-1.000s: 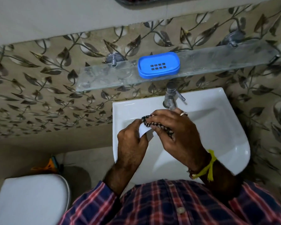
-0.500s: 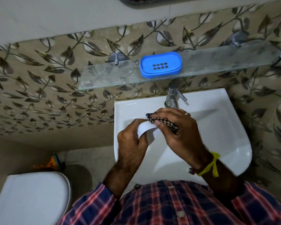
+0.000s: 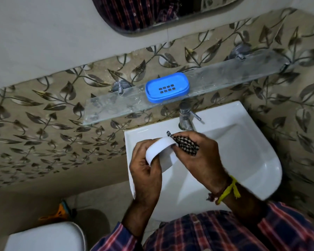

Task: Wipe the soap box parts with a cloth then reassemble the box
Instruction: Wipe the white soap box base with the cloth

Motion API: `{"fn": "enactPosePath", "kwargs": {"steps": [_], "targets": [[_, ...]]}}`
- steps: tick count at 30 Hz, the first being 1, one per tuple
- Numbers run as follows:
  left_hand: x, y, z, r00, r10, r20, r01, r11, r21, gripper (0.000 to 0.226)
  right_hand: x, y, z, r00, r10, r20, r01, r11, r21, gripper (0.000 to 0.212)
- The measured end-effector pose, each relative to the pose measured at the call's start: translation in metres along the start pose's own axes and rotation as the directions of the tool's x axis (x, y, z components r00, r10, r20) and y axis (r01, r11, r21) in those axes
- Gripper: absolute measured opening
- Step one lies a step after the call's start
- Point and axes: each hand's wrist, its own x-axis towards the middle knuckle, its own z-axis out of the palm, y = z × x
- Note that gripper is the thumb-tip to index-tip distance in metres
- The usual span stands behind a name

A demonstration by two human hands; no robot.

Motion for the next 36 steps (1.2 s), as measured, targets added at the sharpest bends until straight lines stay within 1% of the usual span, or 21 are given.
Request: {"fn": "enactPosePath", "kwargs": {"steps": [2, 4, 6, 7, 9, 11, 12, 14, 16, 17, 19, 21, 22, 25, 26, 28, 30, 31, 33, 34, 36], "targets": [[0.000, 0.001, 0.003, 0.996, 0.002, 0.086, -0.013, 0.993, 0.121, 0.023, 0.002, 0.000, -0.005, 0.992, -0.095, -0.086, 0.074, 0.972, -0.222, 0.027], [0.002, 0.004, 0.004, 0.983, 0.010, 0.182, -0.067, 0.949, 0.308, 0.019, 0.002, 0.000, -0.009, 0.969, -0.230, -0.094, 0.176, 0.903, -0.391, 0.030], [0.007, 0.008, 0.004, 0.973, -0.007, 0.229, -0.097, 0.893, 0.439, 0.019, 0.003, -0.006, -0.010, 0.944, -0.317, -0.094, 0.248, 0.866, -0.435, 0.031], [0.011, 0.009, 0.004, 0.974, -0.028, 0.223, -0.079, 0.887, 0.455, 0.017, 0.002, -0.010, -0.009, 0.931, -0.355, -0.086, 0.284, 0.851, -0.442, 0.031], [0.019, 0.011, 0.002, 0.978, -0.020, 0.208, -0.076, 0.891, 0.447, 0.012, -0.003, -0.015, -0.006, 0.903, -0.428, -0.042, 0.368, 0.819, -0.440, 0.032], [0.021, 0.011, -0.004, 0.979, 0.027, 0.200, -0.113, 0.893, 0.435, 0.018, -0.009, -0.014, -0.006, 0.866, -0.500, 0.004, 0.453, 0.783, -0.427, 0.033], [0.020, 0.010, -0.006, 0.980, 0.059, 0.192, -0.138, 0.893, 0.428, 0.019, -0.009, -0.011, -0.008, 0.860, -0.511, 0.008, 0.467, 0.780, -0.417, 0.032], [0.014, 0.007, -0.010, 0.978, 0.078, 0.193, -0.156, 0.889, 0.431, 0.017, -0.003, -0.003, -0.012, 0.889, -0.458, -0.021, 0.412, 0.819, -0.400, 0.032], [0.010, 0.000, -0.008, 0.978, 0.039, 0.206, -0.129, 0.886, 0.446, 0.014, -0.001, 0.000, -0.009, 0.930, -0.367, -0.015, 0.330, 0.853, -0.404, 0.033], [0.010, -0.002, -0.007, 0.977, 0.019, 0.213, -0.113, 0.891, 0.439, 0.013, -0.003, -0.001, -0.005, 0.935, -0.356, 0.007, 0.328, 0.854, -0.405, 0.034], [0.009, -0.006, -0.008, 0.982, 0.013, 0.191, -0.091, 0.911, 0.403, 0.011, -0.010, -0.005, 0.004, 0.903, -0.424, 0.066, 0.413, 0.819, -0.397, 0.036], [0.009, -0.006, -0.013, 0.990, 0.050, 0.128, -0.093, 0.928, 0.361, 0.014, -0.011, -0.005, 0.004, 0.865, -0.494, 0.084, 0.486, 0.786, -0.382, 0.037], [0.008, -0.007, -0.015, 0.992, 0.071, 0.101, -0.102, 0.931, 0.350, 0.016, -0.007, -0.003, 0.001, 0.874, -0.482, 0.060, 0.468, 0.800, -0.375, 0.036], [0.005, -0.011, -0.016, 0.994, 0.087, 0.072, -0.107, 0.927, 0.360, 0.017, 0.007, 0.006, -0.006, 0.941, -0.338, -0.022, 0.306, 0.877, -0.371, 0.035], [0.004, -0.012, -0.015, 0.995, 0.070, 0.067, -0.089, 0.933, 0.348, 0.014, 0.006, 0.006, -0.004, 0.942, -0.335, -0.016, 0.306, 0.876, -0.373, 0.034], [0.003, -0.016, -0.014, 0.999, 0.030, 0.044, -0.041, 0.952, 0.302, 0.009, 0.000, 0.001, 0.004, 0.904, -0.427, 0.013, 0.402, 0.839, -0.368, 0.031], [0.004, -0.017, -0.015, 0.999, 0.041, 0.012, -0.043, 0.965, 0.257, 0.009, -0.005, -0.003, 0.009, 0.853, -0.521, 0.023, 0.492, 0.790, -0.365, 0.029], [0.005, -0.017, -0.015, 0.998, 0.059, 0.000, -0.058, 0.967, 0.247, 0.009, -0.003, -0.003, 0.010, 0.843, -0.538, 0.010, 0.503, 0.781, -0.371, 0.028], [0.005, -0.015, -0.015, 0.996, 0.086, 0.008, -0.084, 0.959, 0.270, 0.011, 0.004, 0.002, 0.007, 0.859, -0.511, -0.028, 0.464, 0.800, -0.381, 0.026], [0.006, -0.014, -0.014, 0.997, 0.072, 0.024, -0.076, 0.957, 0.279, 0.011, 0.007, 0.006, 0.005, 0.874, -0.485, -0.033, 0.437, 0.814, -0.381, 0.025], [0.007, -0.013, -0.009, 0.998, -0.019, 0.067, 0.000, 0.963, 0.270, 0.009, 0.007, 0.011, 0.003, 0.891, -0.454, -0.019, 0.409, 0.819, -0.403, 0.024]]}}
